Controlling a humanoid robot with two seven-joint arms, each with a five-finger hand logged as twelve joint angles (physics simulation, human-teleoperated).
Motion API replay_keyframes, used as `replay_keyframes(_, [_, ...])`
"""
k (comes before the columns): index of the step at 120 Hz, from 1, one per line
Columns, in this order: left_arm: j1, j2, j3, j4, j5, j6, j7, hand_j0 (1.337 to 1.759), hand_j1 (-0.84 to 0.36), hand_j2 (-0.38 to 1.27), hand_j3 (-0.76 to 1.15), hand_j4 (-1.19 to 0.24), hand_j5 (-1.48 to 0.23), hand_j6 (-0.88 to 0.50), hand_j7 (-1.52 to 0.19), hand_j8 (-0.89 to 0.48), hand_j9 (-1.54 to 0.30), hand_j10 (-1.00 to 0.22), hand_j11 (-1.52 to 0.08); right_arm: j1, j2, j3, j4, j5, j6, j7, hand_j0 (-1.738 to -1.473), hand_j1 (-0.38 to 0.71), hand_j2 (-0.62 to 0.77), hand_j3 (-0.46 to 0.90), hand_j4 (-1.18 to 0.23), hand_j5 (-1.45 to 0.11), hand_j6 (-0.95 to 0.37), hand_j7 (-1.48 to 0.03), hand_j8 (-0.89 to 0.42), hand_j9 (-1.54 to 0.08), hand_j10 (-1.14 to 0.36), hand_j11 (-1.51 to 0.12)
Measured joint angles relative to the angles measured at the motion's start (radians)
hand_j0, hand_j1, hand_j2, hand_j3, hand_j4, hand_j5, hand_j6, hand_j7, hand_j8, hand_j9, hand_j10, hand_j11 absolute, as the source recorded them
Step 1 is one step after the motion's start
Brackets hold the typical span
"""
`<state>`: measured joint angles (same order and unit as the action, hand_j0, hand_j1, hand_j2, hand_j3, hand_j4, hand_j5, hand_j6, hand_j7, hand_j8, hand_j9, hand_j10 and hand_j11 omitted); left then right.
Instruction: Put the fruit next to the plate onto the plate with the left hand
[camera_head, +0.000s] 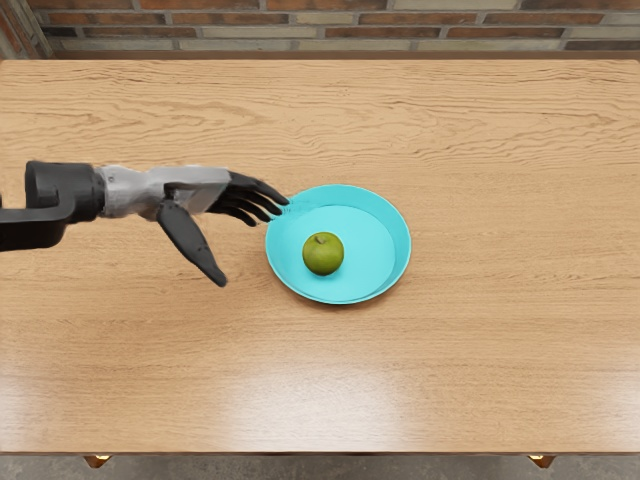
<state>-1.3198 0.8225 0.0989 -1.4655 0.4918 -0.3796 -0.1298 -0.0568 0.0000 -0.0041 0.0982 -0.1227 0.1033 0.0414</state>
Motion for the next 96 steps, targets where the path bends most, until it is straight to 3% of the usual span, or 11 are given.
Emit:
replay_keyframes(18, [0.088, 0.057, -0.002, 0.021, 0.029, -0.052, -0.226, 1.658, 0.06, 0.05, 0.0, -0.25, -0.32, -0.25, -0.32, -0.25, -0.32, -0.25, -0.32, 0.0, 0.0, 0.0, 0.0, 0.0, 0.0, 0.0, -1.658, -0.31, -0.01, 0.0, -0.04, -0.05, -0.04, -0.05, -0.04, -0.05, -0.04, -0.05])
replay_keyframes(31, [0.126, 0.062, -0.003, 0.048, 0.027, -0.086, -0.309, 1.658, 0.06, 0.05, 0.0, -0.25, -0.32, -0.25, -0.32, -0.25, -0.32, -0.25, -0.32, 0.0, 0.0, 0.0, 0.0, 0.0, 0.0, 0.0, -1.658, -0.31, -0.01, 0.0, -0.04, -0.05, -0.04, -0.05, -0.04, -0.05, -0.04, -0.05])
replay_keyframes(48, [0.16, 0.058, -0.004, 0.123, -0.054, -0.102, -0.34, 1.658, 0.06, 0.05, 0.0, -0.25, -0.32, -0.25, -0.32, -0.25, -0.32, -0.25, -0.32, 0.0, 0.0, 0.0, 0.0, 0.0, 0.0, 0.0, -1.658, -0.31, -0.01, 0.0, -0.04, -0.05, -0.04, -0.05, -0.04, -0.05, -0.04, -0.05])
replay_keyframes(77, [0.187, 0.045, -0.003, 0.297, -0.169, -0.119, -0.345, 1.658, 0.06, 0.05, 0.0, -0.25, -0.32, -0.25, -0.32, -0.25, -0.32, -0.25, -0.32, 0.0, 0.0, 0.0, 0.0, 0.0, 0.0, 0.0, -1.658, -0.31, -0.01, 0.0, -0.04, -0.05, -0.04, -0.05, -0.04, -0.05, -0.04, -0.05])
replay_keyframes(96, [0.204, 0.039, -0.009, 0.36, -0.199, -0.134, -0.346, 1.658, 0.06, 0.05, 0.0, -0.25, -0.32, -0.25, -0.32, -0.25, -0.32, -0.25, -0.32, 0.0, 0.0, 0.0, 0.0, 0.0, 0.0, 0.0, -1.658, -0.31, -0.01, 0.0, -0.04, -0.05, -0.04, -0.05, -0.04, -0.05, -0.04, -0.05])
